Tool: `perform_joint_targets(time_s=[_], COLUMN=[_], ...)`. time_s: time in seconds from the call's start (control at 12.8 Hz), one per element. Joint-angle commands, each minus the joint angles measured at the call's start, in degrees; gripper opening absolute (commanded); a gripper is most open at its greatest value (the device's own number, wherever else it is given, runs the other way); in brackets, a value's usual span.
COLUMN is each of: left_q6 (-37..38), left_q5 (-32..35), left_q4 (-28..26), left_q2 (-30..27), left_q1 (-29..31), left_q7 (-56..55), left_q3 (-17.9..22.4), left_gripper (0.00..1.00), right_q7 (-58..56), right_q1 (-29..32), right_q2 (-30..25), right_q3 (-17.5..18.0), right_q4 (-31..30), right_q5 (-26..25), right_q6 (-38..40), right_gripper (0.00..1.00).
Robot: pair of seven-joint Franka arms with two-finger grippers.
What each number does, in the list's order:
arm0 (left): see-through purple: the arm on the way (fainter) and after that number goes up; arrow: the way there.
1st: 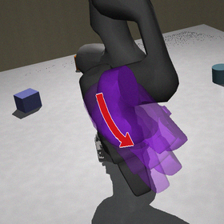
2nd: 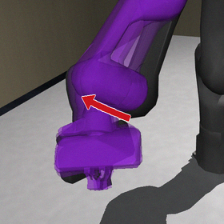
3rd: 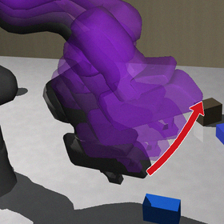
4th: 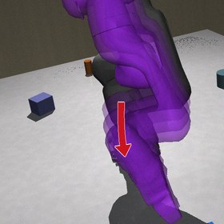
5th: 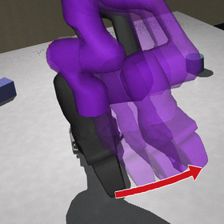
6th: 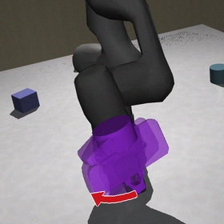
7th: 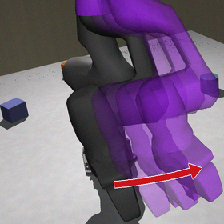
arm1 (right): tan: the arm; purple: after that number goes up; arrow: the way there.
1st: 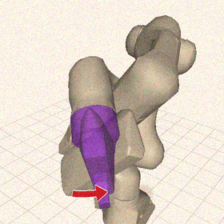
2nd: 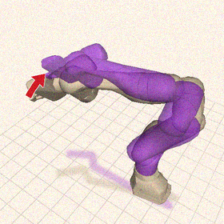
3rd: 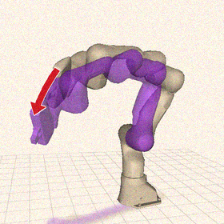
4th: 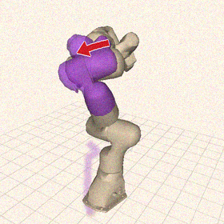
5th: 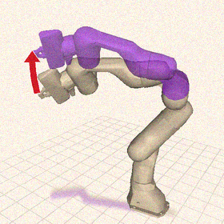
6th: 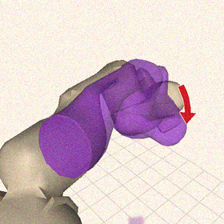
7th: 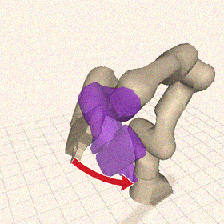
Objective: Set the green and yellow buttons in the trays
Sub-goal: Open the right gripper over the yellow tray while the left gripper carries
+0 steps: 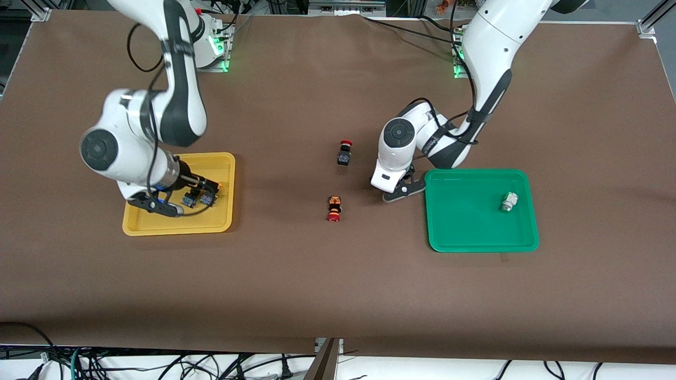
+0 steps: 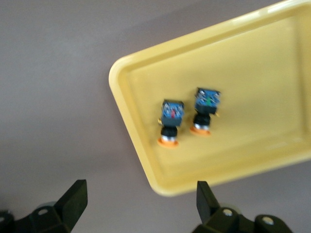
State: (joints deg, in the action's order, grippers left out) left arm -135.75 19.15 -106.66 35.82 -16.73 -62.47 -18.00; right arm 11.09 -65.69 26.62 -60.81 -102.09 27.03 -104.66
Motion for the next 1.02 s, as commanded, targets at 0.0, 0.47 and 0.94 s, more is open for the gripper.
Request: perform_joint_targets(time_s=[0.0,0.47,0.94], left_q6=[6.01,7.19,1.97], left_q5=[-5.67,-11.68,-12.9], left_q4=[-0.3,-2.41,-2.94], left_q2=[-5.84,-7.62,-6.97], left_q1=[7.04,10.84,11.99], left_q7=[22.99,56.66,55.79], left_q3=[-0.29,10.61,10.53], left_gripper=[0.0,0.0,1.0], right_q7=[1.47,0.68,2.35], right_q1=[-10.83,-0.3,32.49], right_q2=[-7.19,-5.97,-12.45], right_q3=[-11.31,-2.47,34.01], right_q4=[1.79,11.64,16.66], right_q5=[-6.71,-8.66,-20.32], right_q6=[8.39,12.73,15.19], right_gripper=[0.99,0.99,0.99])
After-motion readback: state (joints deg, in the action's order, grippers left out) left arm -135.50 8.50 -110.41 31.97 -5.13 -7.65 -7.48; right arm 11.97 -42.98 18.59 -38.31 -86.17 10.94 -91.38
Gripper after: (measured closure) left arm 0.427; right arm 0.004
